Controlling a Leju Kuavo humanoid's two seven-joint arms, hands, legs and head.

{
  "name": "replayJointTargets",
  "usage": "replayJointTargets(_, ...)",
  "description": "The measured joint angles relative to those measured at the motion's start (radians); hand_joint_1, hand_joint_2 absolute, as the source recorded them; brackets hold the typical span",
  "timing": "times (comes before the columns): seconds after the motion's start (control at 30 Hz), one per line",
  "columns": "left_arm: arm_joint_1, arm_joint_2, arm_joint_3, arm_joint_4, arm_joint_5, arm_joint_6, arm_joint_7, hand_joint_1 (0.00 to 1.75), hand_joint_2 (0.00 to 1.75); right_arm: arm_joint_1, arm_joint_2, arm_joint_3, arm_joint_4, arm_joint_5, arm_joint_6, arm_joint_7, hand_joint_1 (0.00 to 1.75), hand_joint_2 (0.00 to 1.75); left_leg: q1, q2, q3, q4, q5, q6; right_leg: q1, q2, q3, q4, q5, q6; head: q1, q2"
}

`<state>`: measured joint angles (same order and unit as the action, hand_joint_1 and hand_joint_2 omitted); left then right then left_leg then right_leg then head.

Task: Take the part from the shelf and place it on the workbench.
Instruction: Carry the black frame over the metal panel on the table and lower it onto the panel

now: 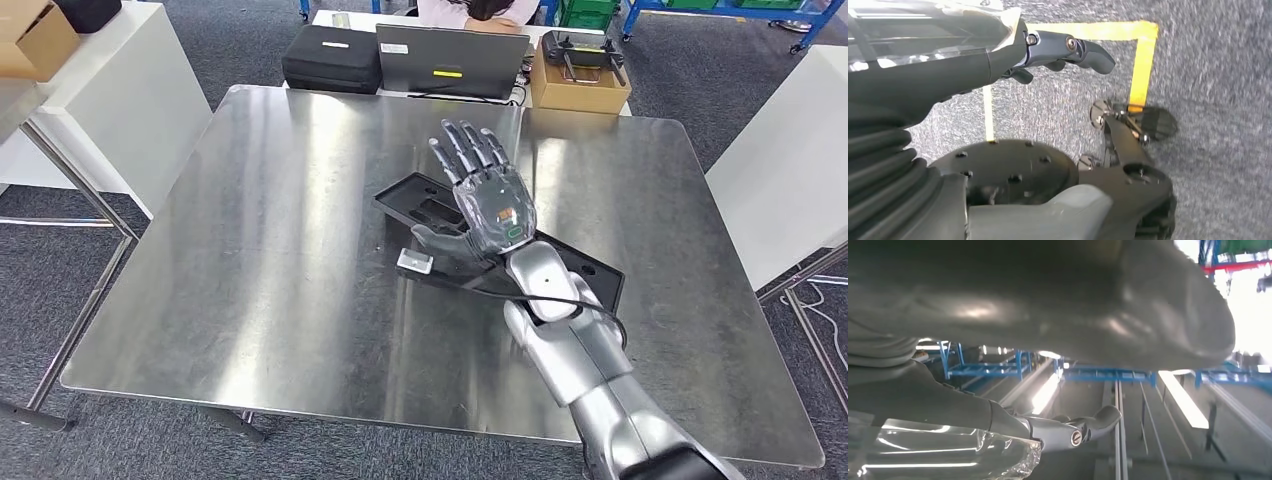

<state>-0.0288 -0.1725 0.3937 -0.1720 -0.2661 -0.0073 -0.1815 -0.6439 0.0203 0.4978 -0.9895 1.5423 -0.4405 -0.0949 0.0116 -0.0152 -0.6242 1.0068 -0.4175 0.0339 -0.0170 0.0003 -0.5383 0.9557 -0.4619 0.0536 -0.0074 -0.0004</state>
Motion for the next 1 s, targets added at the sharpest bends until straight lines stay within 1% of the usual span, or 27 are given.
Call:
replayJointTargets(0.13,0.001,0.002,0.013,0.0,0.013,0.005,-0.008,0.0,0.0,0.166,-0.081,0.035,-0.276,0.014,-0.004,0.036,0.0,0.0,0.0,0.0,0.0,0.0,-0.002,0.0,0.0,0.0,0.007,0.0,-0.001,0.001,0.0,0.0)
replayJointTargets(0.3,0.003,0.002,0.018,0.0,-0.006,0.013,-0.028,0.0,0.0,0.334,-0.204,0.068,-0.562,0.026,-0.068,0.089,0.0,0.0,0.0,0.0,0.001,0.0,-0.005,0.0,0.0,0.0,0.004,0.0,-0.004,0.002,0.0,0.0)
replayJointTargets(0.4,0.004,0.002,0.018,0.0,-0.012,0.01,-0.028,0.0,0.0,0.427,-0.274,0.071,-0.697,0.027,-0.121,0.08,0.0,0.0,0.0,0.0,0.004,0.0,-0.008,-0.001,0.0,0.0,0.002,0.0,-0.007,0.003,0.0,0.0)
replayJointTargets(0.47,0.004,0.001,0.018,0.0,-0.009,0.005,-0.028,0.0,0.0,0.484,-0.302,0.062,-0.762,0.027,-0.149,0.055,0.0,0.0,0.0,0.0,0.004,0.0,-0.009,-0.001,0.0,0.0,0.004,0.0,-0.007,0.003,0.0,0.0)
replayJointTargets(0.57,0.004,-0.002,0.018,0.0,-0.007,0.002,-0.028,0.0,0.0,0.541,-0.327,0.046,-0.824,0.027,-0.162,0.037,0.0,0.0,0.0,0.001,0.005,0.0,-0.009,-0.001,0.0,0.0,0.006,0.0,-0.007,0.003,0.0,0.0)
replayJointTargets(0.67,0.004,-0.003,0.018,0.0,-0.006,0.002,-0.028,0.0,0.0,0.57,-0.344,0.037,-0.863,0.027,-0.163,0.034,0.0,0.0,0.0,0.001,0.006,0.0,-0.009,-0.001,0.0,0.0,0.005,0.0,-0.007,0.003,0.0,0.0)
replayJointTargets(1.0,0.004,-0.004,0.018,0.0,-0.006,0.002,-0.028,0.0,0.0,0.599,-0.365,0.03,-0.907,0.027,-0.163,0.033,0.0,0.0,0.0,0.001,0.007,0.0,-0.01,-0.002,0.0,0.0,0.006,0.0,-0.008,0.003,0.0,0.0)
